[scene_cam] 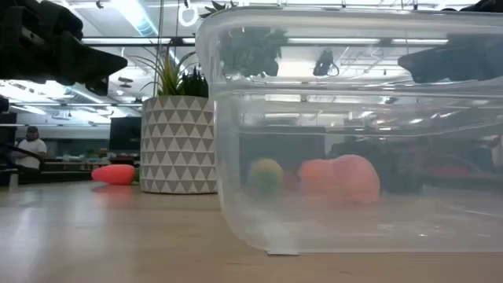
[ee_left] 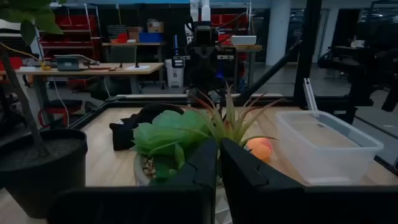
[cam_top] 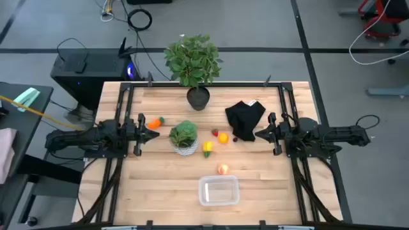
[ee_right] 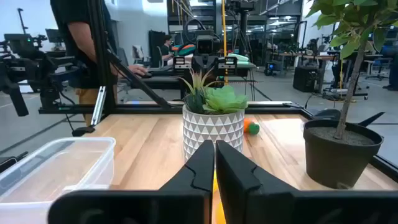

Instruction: Pick and placing Produce into tupperware

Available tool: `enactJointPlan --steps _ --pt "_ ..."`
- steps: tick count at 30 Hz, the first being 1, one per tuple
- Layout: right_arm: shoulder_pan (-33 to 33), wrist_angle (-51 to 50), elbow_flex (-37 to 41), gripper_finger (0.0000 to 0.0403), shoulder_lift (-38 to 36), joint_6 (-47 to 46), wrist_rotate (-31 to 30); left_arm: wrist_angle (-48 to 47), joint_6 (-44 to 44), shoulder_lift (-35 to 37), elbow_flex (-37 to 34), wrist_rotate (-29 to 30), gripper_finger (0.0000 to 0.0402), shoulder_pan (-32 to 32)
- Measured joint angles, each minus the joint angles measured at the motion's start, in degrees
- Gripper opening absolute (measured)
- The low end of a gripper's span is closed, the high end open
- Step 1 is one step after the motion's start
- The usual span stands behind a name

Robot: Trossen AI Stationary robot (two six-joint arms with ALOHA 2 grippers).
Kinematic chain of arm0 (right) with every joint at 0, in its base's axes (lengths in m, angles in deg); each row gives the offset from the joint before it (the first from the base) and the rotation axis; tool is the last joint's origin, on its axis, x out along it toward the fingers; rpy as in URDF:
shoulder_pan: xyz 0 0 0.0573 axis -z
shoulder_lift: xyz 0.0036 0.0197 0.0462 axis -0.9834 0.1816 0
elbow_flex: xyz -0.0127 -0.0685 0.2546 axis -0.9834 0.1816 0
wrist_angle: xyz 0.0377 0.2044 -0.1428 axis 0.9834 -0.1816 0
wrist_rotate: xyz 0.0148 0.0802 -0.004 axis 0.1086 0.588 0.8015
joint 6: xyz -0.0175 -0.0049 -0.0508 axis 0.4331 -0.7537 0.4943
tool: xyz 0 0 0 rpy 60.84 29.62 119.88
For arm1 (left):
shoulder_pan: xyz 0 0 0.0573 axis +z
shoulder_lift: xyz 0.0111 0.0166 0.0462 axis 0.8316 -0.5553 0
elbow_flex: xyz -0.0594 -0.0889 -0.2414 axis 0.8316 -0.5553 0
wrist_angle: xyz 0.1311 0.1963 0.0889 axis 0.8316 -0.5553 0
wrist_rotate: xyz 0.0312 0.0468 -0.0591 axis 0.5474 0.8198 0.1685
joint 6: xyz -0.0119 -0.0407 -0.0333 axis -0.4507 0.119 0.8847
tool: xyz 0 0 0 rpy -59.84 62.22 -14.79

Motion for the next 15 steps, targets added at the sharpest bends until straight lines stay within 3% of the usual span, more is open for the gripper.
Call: enactJointPlan --steps 15 --pt "0.0 0.0 0.0 0.0022 0.0 0.0 0.0 0.0 0.0 0.0 0.0 0.0 0.0030 0.0"
